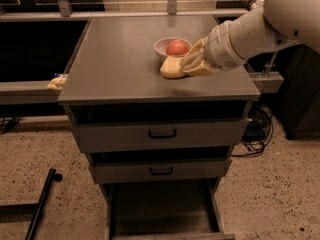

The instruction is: Pick sponge from bottom drawer and place on counter

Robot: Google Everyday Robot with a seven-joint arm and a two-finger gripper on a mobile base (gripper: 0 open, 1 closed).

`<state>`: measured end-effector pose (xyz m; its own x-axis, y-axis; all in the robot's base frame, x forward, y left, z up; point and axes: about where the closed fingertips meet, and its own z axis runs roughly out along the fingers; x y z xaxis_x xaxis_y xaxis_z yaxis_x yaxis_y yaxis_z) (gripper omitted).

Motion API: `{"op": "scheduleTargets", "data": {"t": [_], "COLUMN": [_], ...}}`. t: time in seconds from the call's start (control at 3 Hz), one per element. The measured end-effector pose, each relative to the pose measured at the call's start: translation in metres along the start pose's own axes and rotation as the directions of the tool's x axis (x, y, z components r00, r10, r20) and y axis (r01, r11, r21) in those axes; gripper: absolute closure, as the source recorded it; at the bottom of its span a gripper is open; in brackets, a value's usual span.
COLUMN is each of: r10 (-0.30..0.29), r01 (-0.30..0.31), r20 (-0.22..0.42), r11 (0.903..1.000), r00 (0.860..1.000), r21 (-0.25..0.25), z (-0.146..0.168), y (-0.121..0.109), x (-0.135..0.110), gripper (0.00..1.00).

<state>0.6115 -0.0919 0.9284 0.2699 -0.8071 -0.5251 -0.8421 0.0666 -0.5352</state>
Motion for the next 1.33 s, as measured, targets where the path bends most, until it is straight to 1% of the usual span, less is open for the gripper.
{"op": "scheduleTargets", "data": {"t": [0.33, 0.67, 1.0, 1.33], "r10": [0.015, 0.018, 0.019, 0.020], "r01": [-0.015, -0.017, -0.017, -0.018], "r20": [0.014, 0.060, 0.116, 0.117], "r11": [0.9997, 0.9996, 0.9997, 0.9997], "r00": [1.000, 0.998, 0.993, 0.993], "r21": [-0.017, -0.021, -0.017, -0.016], "z": [0.017, 0.031, 0.045, 0.046], "y": [-0.006, -0.013, -0.024, -0.024], "x": [0.015, 0.025, 0.030, 0.031], "gripper": [1.00, 1.00, 1.00, 0.81]}}
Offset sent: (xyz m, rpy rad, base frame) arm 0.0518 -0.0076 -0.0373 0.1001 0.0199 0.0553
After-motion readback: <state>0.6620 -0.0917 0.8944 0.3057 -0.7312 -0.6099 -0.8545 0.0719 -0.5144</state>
